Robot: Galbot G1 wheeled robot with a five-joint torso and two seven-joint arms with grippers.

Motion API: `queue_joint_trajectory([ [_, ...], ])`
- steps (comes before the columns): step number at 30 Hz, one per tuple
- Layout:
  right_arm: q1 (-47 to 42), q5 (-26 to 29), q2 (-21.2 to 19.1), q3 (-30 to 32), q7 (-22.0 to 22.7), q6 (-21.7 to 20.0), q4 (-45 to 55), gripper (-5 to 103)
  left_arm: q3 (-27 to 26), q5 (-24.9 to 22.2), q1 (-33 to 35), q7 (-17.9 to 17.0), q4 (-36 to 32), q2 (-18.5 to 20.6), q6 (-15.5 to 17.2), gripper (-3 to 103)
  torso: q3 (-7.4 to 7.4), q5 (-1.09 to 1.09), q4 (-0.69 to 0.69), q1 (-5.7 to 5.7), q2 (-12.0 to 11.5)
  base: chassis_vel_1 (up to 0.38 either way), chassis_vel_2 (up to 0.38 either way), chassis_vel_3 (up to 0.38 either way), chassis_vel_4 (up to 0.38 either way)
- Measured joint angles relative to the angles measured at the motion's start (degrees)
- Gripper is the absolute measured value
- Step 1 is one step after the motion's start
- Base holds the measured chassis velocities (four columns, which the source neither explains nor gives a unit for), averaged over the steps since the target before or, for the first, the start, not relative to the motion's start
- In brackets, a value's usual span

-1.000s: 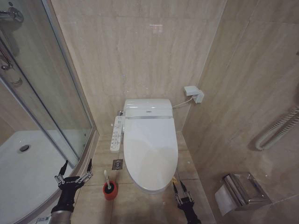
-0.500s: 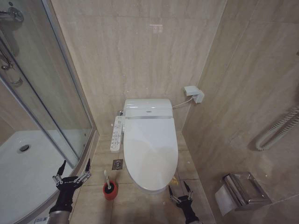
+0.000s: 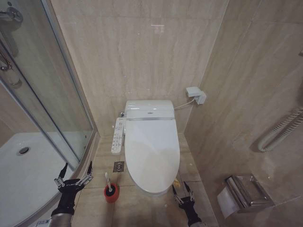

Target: Open the toilet lid, clean the toilet bowl with a toilet brush, close the toilet lid, and flush.

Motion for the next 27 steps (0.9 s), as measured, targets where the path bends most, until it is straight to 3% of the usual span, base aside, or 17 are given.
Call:
queue_joint_trajectory([
  [5, 0.1, 0.0, 0.0, -0.1, -0.2, 0.0, -0.2, 77, -0.1, 0.0, 0.0, 0.0, 0.0, 0.0, 0.0, 100, 0.00, 0.02, 0.02, 0.00, 0.0, 0.000, 0.000, 0.000, 0.000],
  [6, 0.1, -0.1, 0.0, -0.2, -0.2, 0.0, -0.2, 49, -0.1, 0.0, 0.0, 0.0, 0.0, -0.1, 0.0, 100, 0.00, 0.02, 0.02, 0.00, 0.0, 0.000, 0.000, 0.000, 0.000],
  [13, -0.1, 0.0, -0.1, -0.2, -0.2, 0.1, 0.0, 49, -0.1, 0.2, 0.2, 0.0, -0.1, -0.1, 0.0, 100, 0.00, 0.02, 0.01, 0.00, 0.0, 0.000, 0.000, 0.000, 0.000],
  [14, -0.3, 0.0, -0.1, -0.2, -0.2, 0.1, 0.2, 23, -0.1, 0.2, 0.2, 0.0, -0.1, -0.1, 0.0, 100, 0.00, 0.02, 0.01, 0.00, 0.0, 0.000, 0.000, 0.000, 0.000],
  [19, -1.1, 0.0, -0.3, -0.1, -0.2, 0.3, 1.0, 23, 0.0, 0.3, 0.4, 0.0, -0.2, -0.2, 0.0, 100, 0.00, 0.02, 0.00, 0.00, 0.0, 0.000, 0.000, 0.000, 0.000],
  [20, -1.2, 0.0, -0.3, -0.1, -0.2, 0.3, 1.2, 13, 0.0, 0.3, 0.4, 0.0, -0.3, -0.2, 0.0, 100, 0.00, 0.02, 0.00, 0.00, 0.0, 0.000, 0.000, 0.000, 0.000],
  [27, -2.4, 0.0, -0.4, 0.1, -0.2, 0.5, 2.5, 13, 0.0, 0.3, 0.6, 0.1, -0.5, -0.2, -0.1, 100, 0.00, 0.02, 0.00, 0.00, 0.0, 0.000, 0.000, 0.000, 0.000],
])
